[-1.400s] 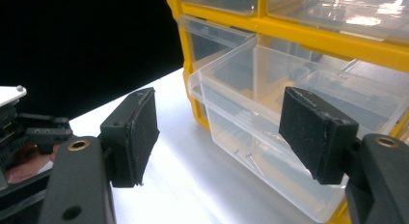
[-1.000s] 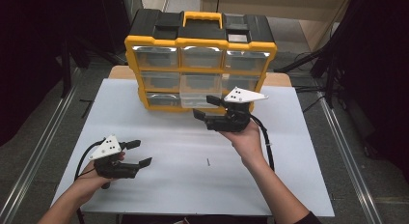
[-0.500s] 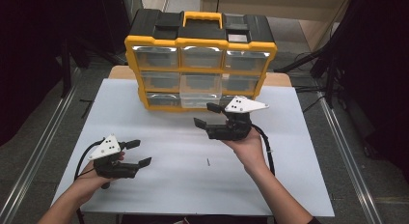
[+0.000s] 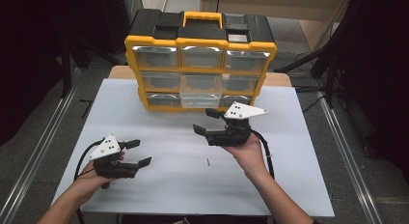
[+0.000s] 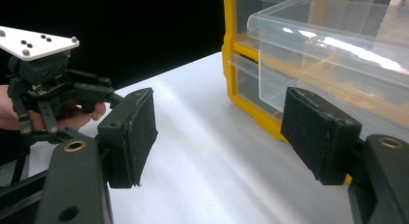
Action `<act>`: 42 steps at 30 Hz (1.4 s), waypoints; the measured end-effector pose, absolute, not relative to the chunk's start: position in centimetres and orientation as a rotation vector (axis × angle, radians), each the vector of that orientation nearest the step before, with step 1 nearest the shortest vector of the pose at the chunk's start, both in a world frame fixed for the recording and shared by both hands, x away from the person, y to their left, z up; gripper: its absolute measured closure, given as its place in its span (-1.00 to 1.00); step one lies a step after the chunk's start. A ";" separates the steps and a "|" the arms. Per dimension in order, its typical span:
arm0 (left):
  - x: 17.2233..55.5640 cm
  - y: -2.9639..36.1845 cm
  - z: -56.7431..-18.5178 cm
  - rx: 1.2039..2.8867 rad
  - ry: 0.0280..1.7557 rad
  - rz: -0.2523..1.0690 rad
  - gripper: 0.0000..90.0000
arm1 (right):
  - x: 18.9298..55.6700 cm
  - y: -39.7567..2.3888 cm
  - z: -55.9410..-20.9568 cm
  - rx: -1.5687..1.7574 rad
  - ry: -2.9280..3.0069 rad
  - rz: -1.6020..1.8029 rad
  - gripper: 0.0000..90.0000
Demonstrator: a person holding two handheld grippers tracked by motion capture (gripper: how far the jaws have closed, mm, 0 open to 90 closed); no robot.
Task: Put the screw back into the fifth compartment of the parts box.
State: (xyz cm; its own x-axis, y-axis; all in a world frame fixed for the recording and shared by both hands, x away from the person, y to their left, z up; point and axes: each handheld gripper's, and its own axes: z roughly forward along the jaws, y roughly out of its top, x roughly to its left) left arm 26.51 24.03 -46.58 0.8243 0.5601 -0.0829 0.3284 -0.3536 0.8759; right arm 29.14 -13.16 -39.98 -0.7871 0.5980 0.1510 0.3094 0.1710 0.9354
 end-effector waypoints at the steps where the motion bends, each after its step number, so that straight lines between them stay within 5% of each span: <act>1: 26.5 24.0 -46.6 1.971 0.660 0.282 -0.47 | 29.1 -13.2 -40.0 0.876 2.197 1.658 -0.35; 42: 26.4 24.0 -46.5 1.968 0.655 0.286 -0.47 | 26.5 -14.1 -43.2 0.909 2.228 1.646 -0.36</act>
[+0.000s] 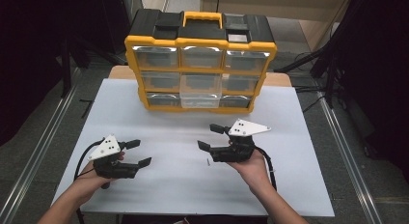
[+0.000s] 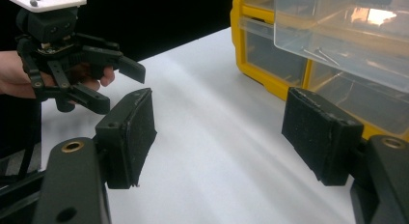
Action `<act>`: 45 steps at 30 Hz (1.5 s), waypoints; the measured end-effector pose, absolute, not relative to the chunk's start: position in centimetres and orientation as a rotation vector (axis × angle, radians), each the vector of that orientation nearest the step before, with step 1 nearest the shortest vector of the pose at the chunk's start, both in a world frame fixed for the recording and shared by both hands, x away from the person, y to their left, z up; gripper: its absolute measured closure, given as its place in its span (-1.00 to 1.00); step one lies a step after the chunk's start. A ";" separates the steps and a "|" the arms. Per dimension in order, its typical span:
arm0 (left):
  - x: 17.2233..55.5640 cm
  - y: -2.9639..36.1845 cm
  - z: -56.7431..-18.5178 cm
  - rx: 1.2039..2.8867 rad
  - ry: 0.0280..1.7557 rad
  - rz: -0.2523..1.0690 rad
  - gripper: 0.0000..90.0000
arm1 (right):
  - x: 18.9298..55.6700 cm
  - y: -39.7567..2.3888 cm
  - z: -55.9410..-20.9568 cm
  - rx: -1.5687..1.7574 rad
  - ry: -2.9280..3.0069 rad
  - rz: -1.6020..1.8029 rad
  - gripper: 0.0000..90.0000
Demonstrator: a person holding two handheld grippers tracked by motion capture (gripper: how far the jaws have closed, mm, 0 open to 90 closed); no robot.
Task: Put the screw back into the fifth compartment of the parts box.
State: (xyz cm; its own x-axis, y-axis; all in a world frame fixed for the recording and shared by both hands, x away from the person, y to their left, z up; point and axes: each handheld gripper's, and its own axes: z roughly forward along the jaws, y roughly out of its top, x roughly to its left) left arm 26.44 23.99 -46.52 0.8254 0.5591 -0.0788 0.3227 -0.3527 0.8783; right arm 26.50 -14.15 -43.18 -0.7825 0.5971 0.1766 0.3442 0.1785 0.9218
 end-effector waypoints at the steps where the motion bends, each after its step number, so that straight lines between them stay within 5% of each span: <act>1: 26.4 24.0 -46.5 1.967 0.655 0.285 -0.47 | 26.4 -14.2 -43.2 0.913 2.232 1.645 -0.36; 45: 26.5 24.0 -46.5 1.970 0.654 0.287 -0.47 | 25.5 -14.3 -48.0 1.009 2.295 1.507 -0.35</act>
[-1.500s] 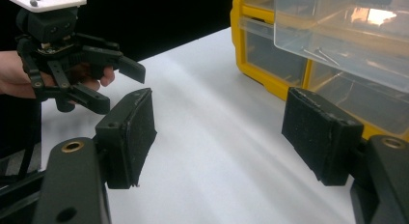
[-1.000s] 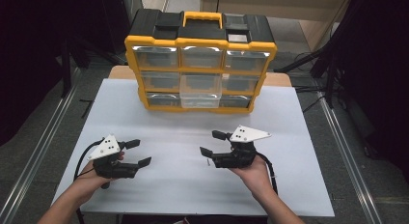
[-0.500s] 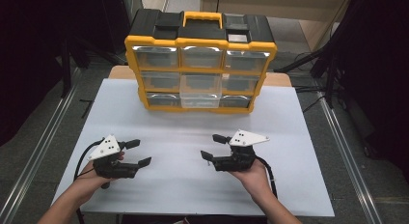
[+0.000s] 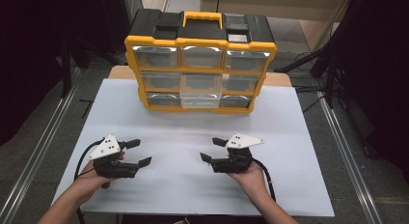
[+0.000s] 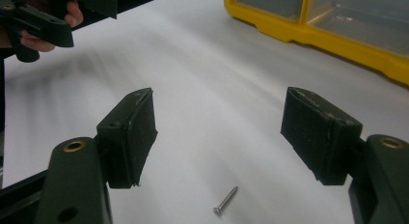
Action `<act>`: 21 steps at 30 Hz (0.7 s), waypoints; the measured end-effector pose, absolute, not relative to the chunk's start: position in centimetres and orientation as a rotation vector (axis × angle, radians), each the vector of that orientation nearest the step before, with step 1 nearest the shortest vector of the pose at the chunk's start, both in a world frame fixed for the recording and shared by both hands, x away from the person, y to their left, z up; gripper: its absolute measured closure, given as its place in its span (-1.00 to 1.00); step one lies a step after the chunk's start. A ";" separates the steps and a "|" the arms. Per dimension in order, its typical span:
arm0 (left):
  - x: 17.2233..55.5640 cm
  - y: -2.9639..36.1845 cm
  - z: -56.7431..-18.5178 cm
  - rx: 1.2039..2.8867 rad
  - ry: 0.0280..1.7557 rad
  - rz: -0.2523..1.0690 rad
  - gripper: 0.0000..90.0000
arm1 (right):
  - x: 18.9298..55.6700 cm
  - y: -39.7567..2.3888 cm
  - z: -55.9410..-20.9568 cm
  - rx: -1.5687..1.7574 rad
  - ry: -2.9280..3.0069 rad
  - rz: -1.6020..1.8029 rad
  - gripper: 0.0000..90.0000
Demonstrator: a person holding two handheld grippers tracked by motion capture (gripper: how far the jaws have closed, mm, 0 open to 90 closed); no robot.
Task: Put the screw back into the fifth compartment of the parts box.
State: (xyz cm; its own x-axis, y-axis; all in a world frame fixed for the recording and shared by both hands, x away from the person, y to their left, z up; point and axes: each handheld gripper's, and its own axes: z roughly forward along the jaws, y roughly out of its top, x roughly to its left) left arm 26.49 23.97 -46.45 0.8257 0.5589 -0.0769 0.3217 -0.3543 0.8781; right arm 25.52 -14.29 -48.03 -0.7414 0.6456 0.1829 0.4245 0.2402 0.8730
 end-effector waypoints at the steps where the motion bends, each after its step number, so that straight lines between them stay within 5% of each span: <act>1: 26.5 24.0 -46.5 1.970 0.654 0.286 -0.47 | 25.5 -14.3 -48.2 1.017 2.293 1.509 -0.35; 21: 26.6 24.0 -46.5 1.964 0.657 0.284 -0.46 | 25.4 -13.5 -50.1 1.076 2.364 1.344 -0.28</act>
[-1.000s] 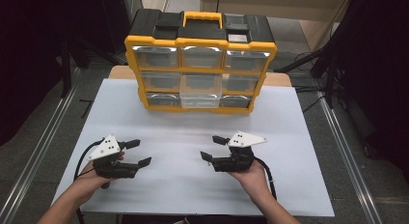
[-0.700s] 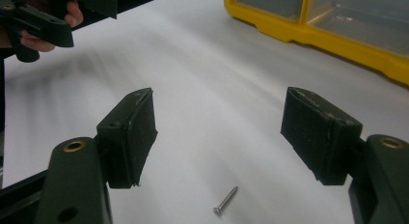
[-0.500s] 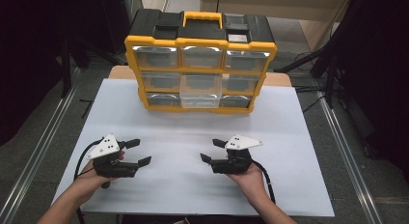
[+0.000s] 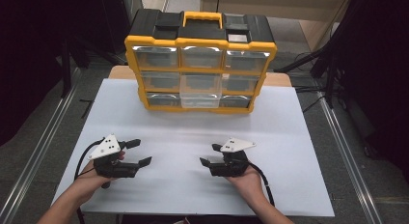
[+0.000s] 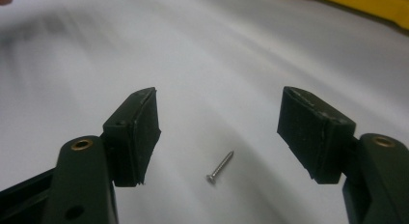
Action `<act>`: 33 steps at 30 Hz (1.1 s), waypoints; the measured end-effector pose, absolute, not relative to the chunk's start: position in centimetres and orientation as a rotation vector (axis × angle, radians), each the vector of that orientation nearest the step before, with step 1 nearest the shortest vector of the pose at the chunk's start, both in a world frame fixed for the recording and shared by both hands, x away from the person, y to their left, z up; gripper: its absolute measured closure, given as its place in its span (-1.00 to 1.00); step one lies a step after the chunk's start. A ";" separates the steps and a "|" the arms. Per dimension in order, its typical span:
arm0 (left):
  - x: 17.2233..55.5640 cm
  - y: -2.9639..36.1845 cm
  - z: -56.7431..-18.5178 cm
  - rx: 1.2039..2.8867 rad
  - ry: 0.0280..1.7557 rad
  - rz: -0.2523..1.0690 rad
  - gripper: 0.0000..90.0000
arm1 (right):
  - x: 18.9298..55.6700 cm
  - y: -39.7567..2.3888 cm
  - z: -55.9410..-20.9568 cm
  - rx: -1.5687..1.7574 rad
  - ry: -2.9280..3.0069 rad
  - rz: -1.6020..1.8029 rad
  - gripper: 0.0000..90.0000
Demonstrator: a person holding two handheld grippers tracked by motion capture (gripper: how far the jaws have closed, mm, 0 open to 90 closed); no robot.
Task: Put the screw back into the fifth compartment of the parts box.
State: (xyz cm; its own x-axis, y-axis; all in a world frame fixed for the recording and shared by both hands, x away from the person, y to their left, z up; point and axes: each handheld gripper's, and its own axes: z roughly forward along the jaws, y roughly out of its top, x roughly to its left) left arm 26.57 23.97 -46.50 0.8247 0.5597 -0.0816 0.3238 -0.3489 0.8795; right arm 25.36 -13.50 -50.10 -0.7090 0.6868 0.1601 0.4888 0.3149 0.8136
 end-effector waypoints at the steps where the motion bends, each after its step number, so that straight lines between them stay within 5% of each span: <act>1: 26.6 24.0 -46.5 1.963 0.657 0.284 -0.47 | 25.4 -13.5 -50.3 1.075 2.368 1.337 -0.28; 23: 26.6 23.9 -46.5 1.966 0.655 0.281 -0.47 | 25.4 -12.6 -52.0 1.123 2.451 1.167 -0.05; 33: 26.6 23.9 -46.5 1.965 0.650 0.281 -0.47 | 25.0 -12.3 -52.0 1.103 2.430 1.106 0.34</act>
State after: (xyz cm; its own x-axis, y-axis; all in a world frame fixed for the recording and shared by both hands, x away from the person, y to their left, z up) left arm 26.64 23.91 -46.50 0.8282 0.5546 -0.0813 0.3210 -0.3503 0.8799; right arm 24.99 -12.28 -51.96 -0.6815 0.7277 0.0773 0.5364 0.4249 0.7292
